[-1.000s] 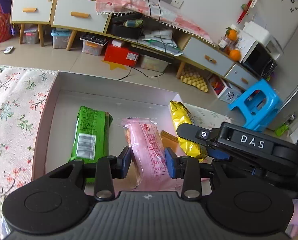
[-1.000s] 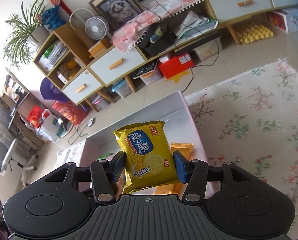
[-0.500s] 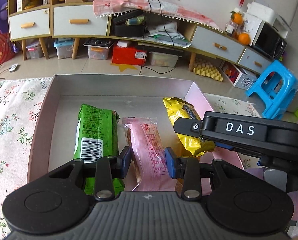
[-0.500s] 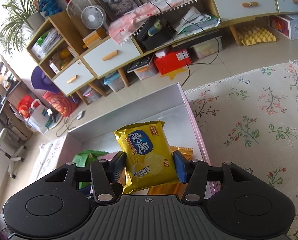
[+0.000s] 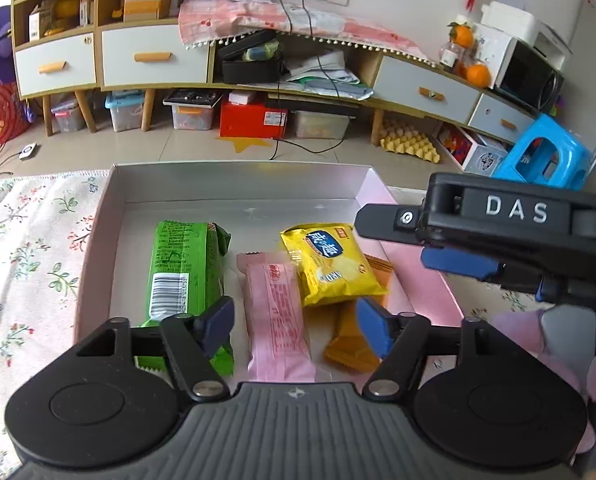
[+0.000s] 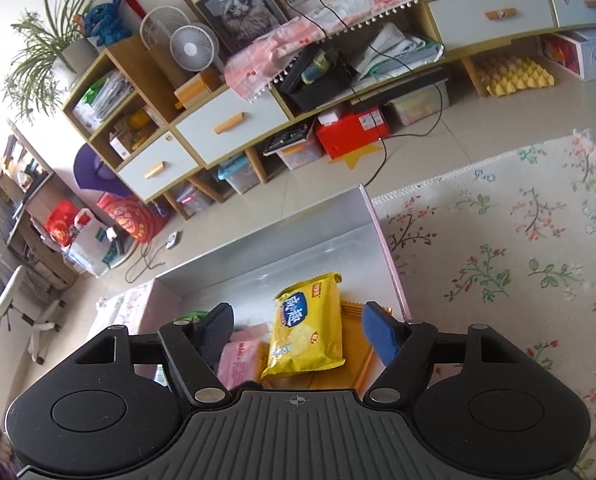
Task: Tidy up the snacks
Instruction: 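Lower both snacks into the pink box beside the others and release, then move both tools back over the remaining snacks on the table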
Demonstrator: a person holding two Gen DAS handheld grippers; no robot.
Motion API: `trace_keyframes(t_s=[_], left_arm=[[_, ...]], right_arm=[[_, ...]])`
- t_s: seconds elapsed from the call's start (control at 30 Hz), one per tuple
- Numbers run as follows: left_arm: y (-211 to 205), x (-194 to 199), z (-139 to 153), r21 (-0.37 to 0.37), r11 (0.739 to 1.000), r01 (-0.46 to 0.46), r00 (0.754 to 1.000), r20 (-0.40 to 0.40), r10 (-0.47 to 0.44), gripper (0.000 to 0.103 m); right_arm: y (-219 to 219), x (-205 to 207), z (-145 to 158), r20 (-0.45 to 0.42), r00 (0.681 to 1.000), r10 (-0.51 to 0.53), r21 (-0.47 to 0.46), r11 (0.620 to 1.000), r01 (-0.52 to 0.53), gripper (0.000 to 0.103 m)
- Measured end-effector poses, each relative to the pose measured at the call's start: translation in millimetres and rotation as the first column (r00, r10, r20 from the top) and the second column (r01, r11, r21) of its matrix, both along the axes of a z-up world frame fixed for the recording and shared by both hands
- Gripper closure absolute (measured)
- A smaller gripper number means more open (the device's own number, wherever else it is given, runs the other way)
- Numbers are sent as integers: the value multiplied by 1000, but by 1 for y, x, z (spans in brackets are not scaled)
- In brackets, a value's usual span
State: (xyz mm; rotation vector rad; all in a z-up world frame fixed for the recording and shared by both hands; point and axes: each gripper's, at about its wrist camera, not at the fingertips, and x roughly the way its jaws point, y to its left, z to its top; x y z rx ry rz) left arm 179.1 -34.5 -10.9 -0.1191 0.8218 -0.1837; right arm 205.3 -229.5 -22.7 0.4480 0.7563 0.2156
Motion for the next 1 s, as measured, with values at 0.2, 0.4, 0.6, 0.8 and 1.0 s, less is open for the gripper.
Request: trace_keyframes(t_s=[0.2,0.4,0.6,0.8,1.0], left_arm=[[1,-20,19,8,1000,-5,1000,-1,5,20],[10,-45,38,44,999,-18,1000,17,18,7],[22,-69,46,96,995,-38,999,11,37,2],[36,-86,47,107,992,-62,998,-26,65,1],[54,-104,39,87,992,-89,995,-39,93,1]], right_arm=[[3,-24,24,9,1000,12,-31,999,-12,24],[6,-54,49,21,999,32,-83,996,-31,18],[12,-85,65,23,998,51,-122,991,-48,14],[18,-105,66,-16,998,56,-156,986,-58,14],[25,-127,55,-32,995,93,-176,980,-97,13]])
